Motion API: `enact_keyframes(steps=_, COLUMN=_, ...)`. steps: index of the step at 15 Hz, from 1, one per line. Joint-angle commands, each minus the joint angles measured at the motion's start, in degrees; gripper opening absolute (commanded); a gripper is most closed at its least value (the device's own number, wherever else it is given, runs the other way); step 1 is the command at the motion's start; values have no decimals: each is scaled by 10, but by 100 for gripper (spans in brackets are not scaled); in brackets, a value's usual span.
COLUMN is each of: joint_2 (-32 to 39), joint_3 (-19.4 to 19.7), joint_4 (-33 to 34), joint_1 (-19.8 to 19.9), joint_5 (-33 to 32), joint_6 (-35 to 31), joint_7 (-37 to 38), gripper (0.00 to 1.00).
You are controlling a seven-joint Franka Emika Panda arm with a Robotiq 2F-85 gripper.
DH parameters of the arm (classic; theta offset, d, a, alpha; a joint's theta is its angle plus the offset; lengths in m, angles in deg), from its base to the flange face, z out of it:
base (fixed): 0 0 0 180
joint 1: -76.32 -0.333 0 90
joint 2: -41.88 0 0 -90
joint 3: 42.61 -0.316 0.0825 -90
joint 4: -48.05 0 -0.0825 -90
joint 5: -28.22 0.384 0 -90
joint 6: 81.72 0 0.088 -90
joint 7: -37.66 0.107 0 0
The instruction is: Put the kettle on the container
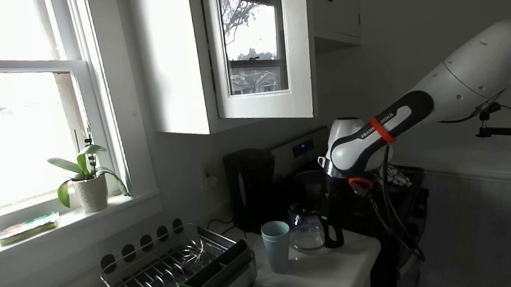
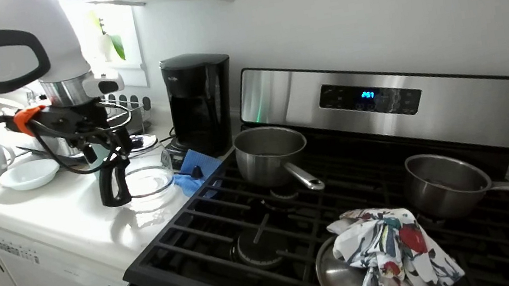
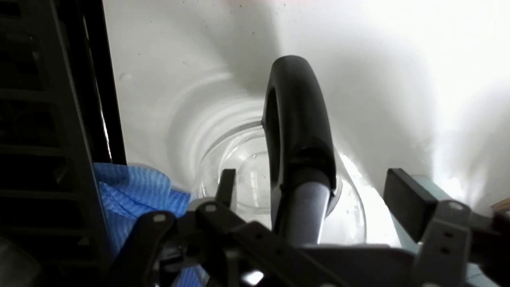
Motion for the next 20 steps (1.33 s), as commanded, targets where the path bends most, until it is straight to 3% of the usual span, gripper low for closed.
enact_keyframes(steps=1, joint_2=13, joint_3=10, joint_4=4, joint_1=-11, joint_5=22, joint_6=-19, joint_7=-26, gripper=71)
enact_keyframes(steps=6, joint_2=24, joint_3=9, joint_4=7, joint_1=-9, joint_5=22, joint_6=-17, joint_7=-34, gripper=34)
enact_keyframes(steps=7, joint_2=27, joint_3=7, joint_4=8, joint_1=-6, joint_5=16, joint_6=-15, joint_7=-27, gripper=74)
enact_keyframes(steps=9, joint_2=32, joint_3=6, joint_4=10, joint_1=-4, joint_5=13, joint_6=-13, joint_7=-24, gripper=73)
enact_keyframes(steps=12, joint_2=37, joint_3=4, joint_4=11, joint_1=-3, joint_5=10, joint_6=-11, joint_7=-23, gripper=92)
enact_keyframes(steps=13, joint_2=39, joint_3=4, joint_4=11, joint_1=-3, joint_5=10, joint_6=-10, joint_7=-24, gripper=79)
enact_keyframes(steps=14, joint_2=39, joint_3=4, joint_4=11, joint_1=-3, joint_5=10, joint_6=-10, joint_7=-25, gripper=54)
enact_keyframes(steps=16, joint_2=42, joint_3=4, joint_4=11, joint_1=-2, joint_5=9, joint_6=-8, joint_7=-25, gripper=52)
enact_keyframes(steps=20, joint_2=44, joint_3=4, joint_4=10, joint_1=-2, joint_5=10, joint_6=-8, joint_7=-28, gripper=23)
